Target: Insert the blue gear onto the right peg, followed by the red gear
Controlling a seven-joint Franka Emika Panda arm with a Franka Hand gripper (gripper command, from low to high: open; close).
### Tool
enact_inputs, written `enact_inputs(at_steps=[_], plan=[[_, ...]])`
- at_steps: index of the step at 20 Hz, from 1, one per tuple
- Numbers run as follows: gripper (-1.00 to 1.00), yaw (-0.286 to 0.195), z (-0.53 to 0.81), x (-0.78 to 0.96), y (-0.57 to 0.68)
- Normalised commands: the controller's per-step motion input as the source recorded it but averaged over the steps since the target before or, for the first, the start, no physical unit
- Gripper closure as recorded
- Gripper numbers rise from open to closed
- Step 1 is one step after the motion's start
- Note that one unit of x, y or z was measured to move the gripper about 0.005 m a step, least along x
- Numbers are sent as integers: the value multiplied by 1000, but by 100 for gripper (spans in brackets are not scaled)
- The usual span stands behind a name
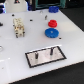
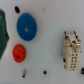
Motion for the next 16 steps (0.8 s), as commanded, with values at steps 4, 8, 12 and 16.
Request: enact_inputs(at_steps=[4,8,12,16], plan=[[-100,0,-243,-508,536],[-100,0,-280,-474,522],[-100,0,-422,-337,405],[-100,0,-527,-269,301]])
